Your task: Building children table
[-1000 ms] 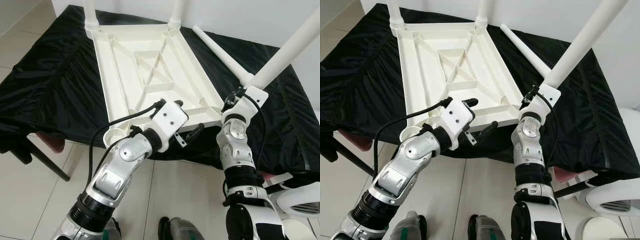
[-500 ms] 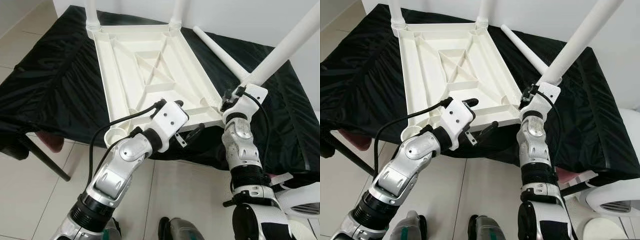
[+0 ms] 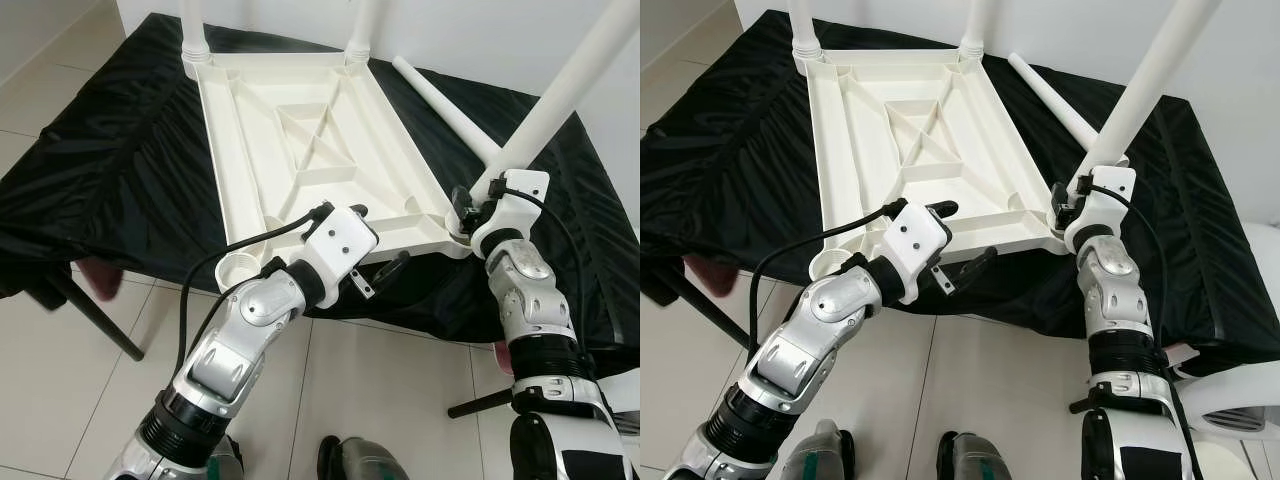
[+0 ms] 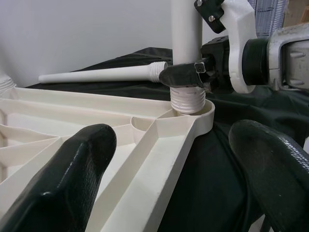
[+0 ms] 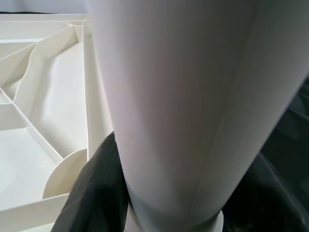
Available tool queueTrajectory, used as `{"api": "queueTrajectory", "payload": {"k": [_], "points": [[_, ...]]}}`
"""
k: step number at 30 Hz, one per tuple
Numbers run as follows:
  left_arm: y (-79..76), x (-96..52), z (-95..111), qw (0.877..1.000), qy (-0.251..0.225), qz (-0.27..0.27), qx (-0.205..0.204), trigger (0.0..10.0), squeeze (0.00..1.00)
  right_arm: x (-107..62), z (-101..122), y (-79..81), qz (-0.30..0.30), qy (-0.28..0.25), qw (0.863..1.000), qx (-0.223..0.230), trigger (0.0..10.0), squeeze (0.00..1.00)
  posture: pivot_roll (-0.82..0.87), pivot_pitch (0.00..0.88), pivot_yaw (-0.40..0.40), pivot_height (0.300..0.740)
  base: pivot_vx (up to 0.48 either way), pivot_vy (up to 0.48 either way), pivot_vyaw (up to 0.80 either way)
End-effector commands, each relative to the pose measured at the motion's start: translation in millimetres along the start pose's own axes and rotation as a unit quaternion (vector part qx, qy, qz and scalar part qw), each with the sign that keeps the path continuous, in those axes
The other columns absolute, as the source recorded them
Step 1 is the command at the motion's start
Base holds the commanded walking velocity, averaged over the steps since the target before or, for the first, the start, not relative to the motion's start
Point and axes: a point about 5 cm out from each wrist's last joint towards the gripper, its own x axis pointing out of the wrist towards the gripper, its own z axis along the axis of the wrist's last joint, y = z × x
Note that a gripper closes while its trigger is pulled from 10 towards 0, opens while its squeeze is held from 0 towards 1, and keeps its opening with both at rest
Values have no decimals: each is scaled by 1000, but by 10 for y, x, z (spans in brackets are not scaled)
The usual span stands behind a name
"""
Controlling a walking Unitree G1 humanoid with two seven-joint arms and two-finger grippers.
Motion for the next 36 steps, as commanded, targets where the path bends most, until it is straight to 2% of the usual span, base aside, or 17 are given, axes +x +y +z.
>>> {"api": "queueTrajectory", "payload": {"k": [1, 5, 8, 15, 22, 24, 29, 36], "points": [[-46, 0, 3, 1000, 2, -12, 4, 10000, 0, -17, 32, -86, -1, -1, 1000, -4, 10000, 0, 45, 74, -90, 740, 0, 0, 0], [-50, 6, 4, 1000, 2, -14, 4, 10000, 0, -17, 70, -155, 11, 2, 1000, -2, 10000, 0, 43, 75, -89, 740, 0, 0, 0], [-48, 10, 4, 1000, 2, -16, 5, 10000, 0, -57, -6, -155, 54, 28, 998, 9, 10000, 0, 45, 74, -89, 740, 0, 0, 0], [-38, 5, 6, 1000, 2, -14, 6, 10000, 0, -93, -112, -169, 77, 42, 996, 34, 10000, 0, 49, 75, -87, 740, 0, 0, 0], [-35, 2, 8, 1000, 3, -14, 5, 10000, 0, -124, -175, -211, 99, 45, 994, 21, 10000, 0, 48, 78, -83, 740, 0, 0, 0], [-31, 0, 12, 1000, 3, -14, 5, 10000, 0, -143, -225, -331, 104, 52, 993, 4, 10000, 0, 45, 87, -79, 740, 0, 0, 0], [-31, 0, 17, 1000, 2, -14, 4, 10000, 0, -138, -235, -489, 85, 59, 995, -3, 10000, 0, 44, 95, -78, 740, 0, 0, 0], [-27, -4, 20, 1000, 3, -13, 4, 10000, 0, -143, -276, -547, 85, 73, 994, 7, 10000, 0, 45, 99, -78, 740, 0, 0, 0]]}}
